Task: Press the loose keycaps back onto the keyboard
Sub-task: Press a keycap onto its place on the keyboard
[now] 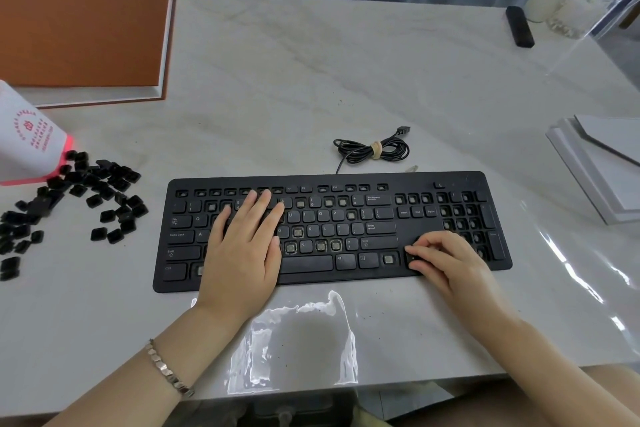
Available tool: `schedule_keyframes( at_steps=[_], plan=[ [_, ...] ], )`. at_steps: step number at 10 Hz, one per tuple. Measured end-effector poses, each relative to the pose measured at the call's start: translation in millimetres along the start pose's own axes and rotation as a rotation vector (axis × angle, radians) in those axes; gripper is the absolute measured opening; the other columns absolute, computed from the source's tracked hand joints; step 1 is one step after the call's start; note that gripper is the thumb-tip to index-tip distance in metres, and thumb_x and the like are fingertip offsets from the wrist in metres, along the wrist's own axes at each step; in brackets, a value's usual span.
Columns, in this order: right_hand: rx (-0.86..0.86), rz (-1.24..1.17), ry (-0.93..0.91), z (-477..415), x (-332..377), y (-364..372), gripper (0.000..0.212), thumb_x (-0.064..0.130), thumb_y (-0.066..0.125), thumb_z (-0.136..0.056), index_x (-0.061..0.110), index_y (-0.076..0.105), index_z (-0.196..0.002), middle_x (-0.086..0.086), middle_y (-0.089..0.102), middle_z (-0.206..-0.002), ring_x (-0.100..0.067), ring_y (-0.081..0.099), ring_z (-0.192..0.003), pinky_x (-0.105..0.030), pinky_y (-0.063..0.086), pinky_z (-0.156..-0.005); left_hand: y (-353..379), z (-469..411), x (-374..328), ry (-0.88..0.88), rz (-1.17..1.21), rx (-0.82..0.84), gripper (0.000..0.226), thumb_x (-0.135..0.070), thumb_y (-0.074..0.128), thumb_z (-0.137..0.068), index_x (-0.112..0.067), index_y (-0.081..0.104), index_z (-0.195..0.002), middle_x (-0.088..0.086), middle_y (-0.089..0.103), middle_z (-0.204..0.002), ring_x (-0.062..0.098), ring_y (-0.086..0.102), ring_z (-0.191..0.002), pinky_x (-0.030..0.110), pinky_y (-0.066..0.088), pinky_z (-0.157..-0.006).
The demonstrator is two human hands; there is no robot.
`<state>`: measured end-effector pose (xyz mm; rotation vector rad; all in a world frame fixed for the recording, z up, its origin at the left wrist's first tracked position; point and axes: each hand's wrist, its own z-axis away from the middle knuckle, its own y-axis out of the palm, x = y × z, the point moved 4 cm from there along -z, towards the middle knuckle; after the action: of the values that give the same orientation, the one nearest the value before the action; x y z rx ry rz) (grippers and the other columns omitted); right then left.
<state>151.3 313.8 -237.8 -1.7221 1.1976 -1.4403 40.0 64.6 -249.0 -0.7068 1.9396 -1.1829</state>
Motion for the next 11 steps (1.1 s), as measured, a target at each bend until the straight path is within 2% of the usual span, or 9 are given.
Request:
schedule_keyframes(
  at_steps=[3,4,5,6,7,8,9,10,11],
  plan=[
    [0.006,0.069,-0.002,3.6,3.7,0.0,0.017,0.008,0.068,-0.078,0.003,0.071,-0.094,-0.002,0.060,-0.090,-0.007,0.047,-0.084,-0.019,0.041,-0.075,0.1,-0.1,-0.6,0.000,0.005,-0.005,0.045,-0.021,0.034,-0.091,-0.008,0.058,-0.127,0.012,0.052,-0.137,0.023,0.039,-0.132,0.045,0.025,-0.109],
    [0.044,-0.032,0.153,5.5,-0.8,4.3,0.018,-0.001,0.071,-0.077,0.001,0.067,-0.094,0.004,0.054,-0.087,0.002,0.045,-0.085,-0.005,0.036,-0.078,-0.8,-0.3,-0.9,0.001,0.008,-0.006,0.045,-0.021,0.034,-0.092,-0.007,0.058,-0.127,0.012,0.052,-0.137,0.023,0.038,-0.132,0.045,0.024,-0.108],
    [-0.035,0.023,0.077,9.3,-0.9,3.6,0.012,0.006,0.067,-0.081,0.005,0.064,-0.092,-0.006,0.054,-0.088,0.000,0.047,-0.080,-0.006,0.041,-0.076,-0.4,-0.9,-1.1,0.005,0.007,-0.007,0.045,-0.021,0.034,-0.091,-0.007,0.058,-0.127,0.012,0.052,-0.137,0.022,0.037,-0.131,0.045,0.025,-0.108],
    [-0.099,0.102,-0.024,11.9,5.5,2.4,0.030,0.028,0.052,-0.089,0.008,0.072,-0.097,-0.004,0.058,-0.102,-0.011,0.047,-0.092,-0.029,0.045,-0.079,0.0,-0.9,-0.7,0.001,0.006,0.003,0.045,-0.021,0.034,-0.092,-0.008,0.058,-0.127,0.012,0.052,-0.137,0.023,0.037,-0.132,0.045,0.024,-0.109],
    [-0.151,0.171,-0.106,15.7,6.2,4.8,0.037,0.032,0.045,-0.094,0.009,0.073,-0.098,-0.007,0.052,-0.118,-0.028,0.047,-0.103,-0.038,0.037,-0.088,-0.9,0.2,-0.1,0.003,0.004,0.002,0.045,-0.021,0.034,-0.092,-0.007,0.058,-0.127,0.012,0.051,-0.138,0.023,0.038,-0.132,0.045,0.024,-0.109],
    [-0.125,0.201,-0.092,18.0,4.3,7.2,0.047,0.040,0.037,-0.098,0.010,0.073,-0.100,-0.006,0.046,-0.129,-0.029,0.044,-0.115,-0.036,0.031,-0.098,-0.8,0.9,-0.3,0.005,-0.003,0.000,0.045,-0.021,0.034,-0.092,-0.007,0.058,-0.128,0.012,0.051,-0.138,0.026,0.041,-0.131,0.045,0.024,-0.109],
    [-0.074,0.180,-0.085,19.4,2.0,8.7,0.048,0.041,0.034,-0.098,0.012,0.072,-0.102,-0.008,0.051,-0.127,-0.027,0.044,-0.118,-0.036,0.029,-0.101,-0.6,0.8,-1.2,0.004,-0.001,0.006,0.045,-0.021,0.034,-0.092,-0.007,0.058,-0.128,0.012,0.051,-0.138,0.026,0.041,-0.131,0.044,0.024,-0.109],
    [-0.093,0.092,-0.046,8.5,3.6,0.6,0.045,0.042,0.041,-0.095,0.015,0.076,-0.089,-0.008,0.064,-0.107,-0.023,0.048,-0.108,-0.030,0.028,-0.096,-0.3,1.4,-0.4,-0.001,0.005,0.010,0.045,-0.021,0.034,-0.092,-0.008,0.058,-0.128,0.011,0.052,-0.138,0.025,0.041,-0.132,0.044,0.024,-0.109],
    [-0.070,-0.034,0.137,-38.5,-4.7,-17.8,0.022,0.030,0.061,-0.084,0.014,0.076,-0.083,-0.003,0.067,-0.089,-0.021,0.054,-0.094,-0.030,0.035,-0.085,0.2,0.1,-0.7,0.010,0.000,0.015,0.045,-0.022,0.034,-0.093,-0.008,0.058,-0.127,0.011,0.052,-0.137,0.024,0.041,-0.132,0.045,0.026,-0.108]
  ],
)
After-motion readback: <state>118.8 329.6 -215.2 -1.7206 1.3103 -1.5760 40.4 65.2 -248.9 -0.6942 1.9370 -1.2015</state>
